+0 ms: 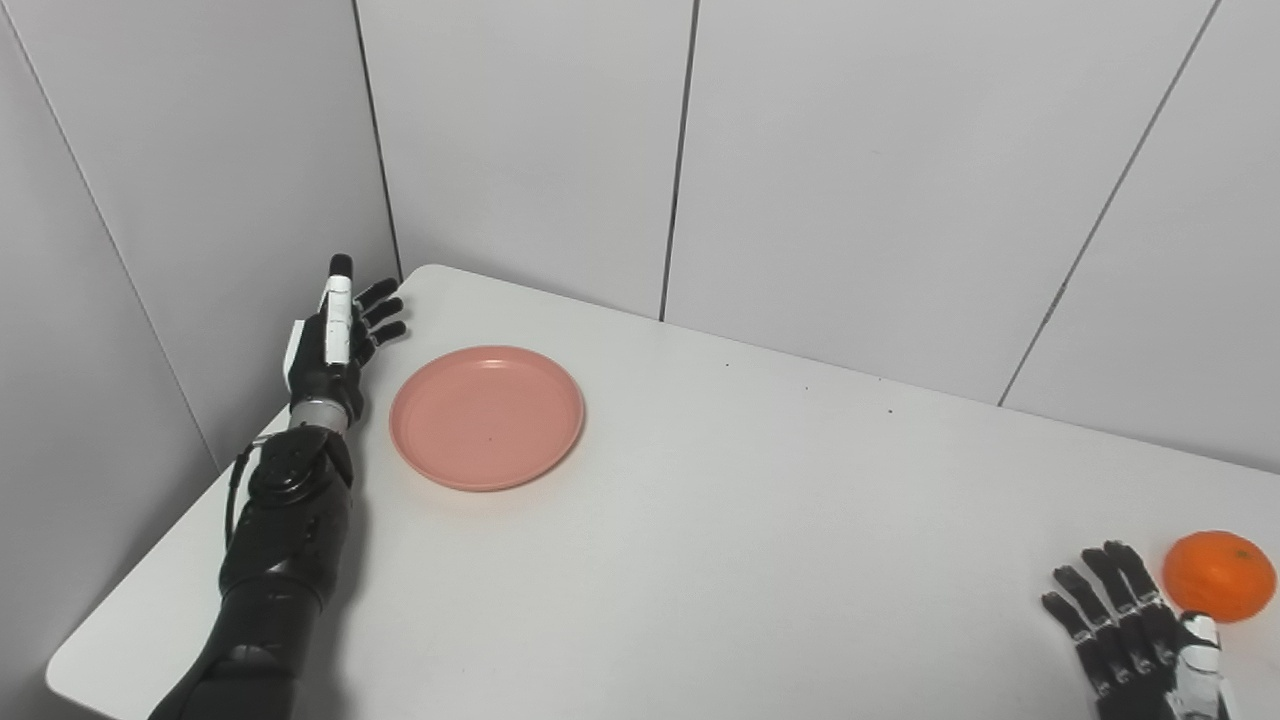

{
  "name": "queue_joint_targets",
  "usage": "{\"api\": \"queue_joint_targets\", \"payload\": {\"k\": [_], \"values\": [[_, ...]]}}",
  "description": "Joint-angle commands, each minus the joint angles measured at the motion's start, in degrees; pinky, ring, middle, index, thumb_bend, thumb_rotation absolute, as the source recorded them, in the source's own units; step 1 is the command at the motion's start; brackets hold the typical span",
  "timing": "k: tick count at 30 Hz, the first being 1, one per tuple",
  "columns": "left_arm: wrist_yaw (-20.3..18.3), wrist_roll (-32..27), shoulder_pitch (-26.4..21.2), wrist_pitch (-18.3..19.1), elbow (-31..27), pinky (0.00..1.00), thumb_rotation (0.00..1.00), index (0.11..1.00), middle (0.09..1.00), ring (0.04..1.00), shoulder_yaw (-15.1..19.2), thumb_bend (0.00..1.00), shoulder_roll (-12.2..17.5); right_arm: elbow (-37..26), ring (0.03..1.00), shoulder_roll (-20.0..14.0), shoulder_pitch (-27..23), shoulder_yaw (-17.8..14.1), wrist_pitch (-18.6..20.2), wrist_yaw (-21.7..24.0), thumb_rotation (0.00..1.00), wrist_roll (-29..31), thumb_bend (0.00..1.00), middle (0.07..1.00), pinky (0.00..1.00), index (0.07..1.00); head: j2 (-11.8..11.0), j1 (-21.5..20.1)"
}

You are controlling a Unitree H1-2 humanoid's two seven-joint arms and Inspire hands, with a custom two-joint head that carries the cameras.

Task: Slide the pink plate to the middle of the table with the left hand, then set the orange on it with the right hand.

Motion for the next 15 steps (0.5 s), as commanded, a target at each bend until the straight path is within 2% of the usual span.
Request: {"api": "queue_joint_targets", "payload": {"k": [1,7,11,15], "values": [[-0.24,-0.26,-3.89,-1.12,-0.33,0.74,0.95,1.000,0.814,0.819,0.08,0.99,1.59,4.44,0.864,0.75,4.87,-0.03,-0.25,0.51,0.92,-0.08,0.79,0.900,0.85,0.869,0.04,0.00],[-0.49,0.14,-4.38,-0.70,3.19,0.75,0.96,1.000,0.817,0.814,-0.83,0.98,2.03,3.85,0.869,0.74,5.08,0.19,0.23,0.50,0.92,-0.13,0.78,0.910,0.85,0.888,0.20,-0.02],[-0.44,0.73,-5.18,-3.54,8.53,0.71,0.94,1.000,0.811,0.787,-1.21,0.98,2.36,3.56,0.863,0.82,5.21,0.16,0.20,0.04,0.92,-0.58,0.79,0.904,0.84,0.885,0.38,-0.06],[-0.71,0.57,-4.99,-5.50,10.06,0.67,0.91,1.000,0.795,0.754,-1.47,1.00,2.16,3.12,0.861,0.86,5.27,0.11,0.79,0.10,0.92,-0.09,0.77,0.905,0.85,0.892,0.58,0.13]]}}
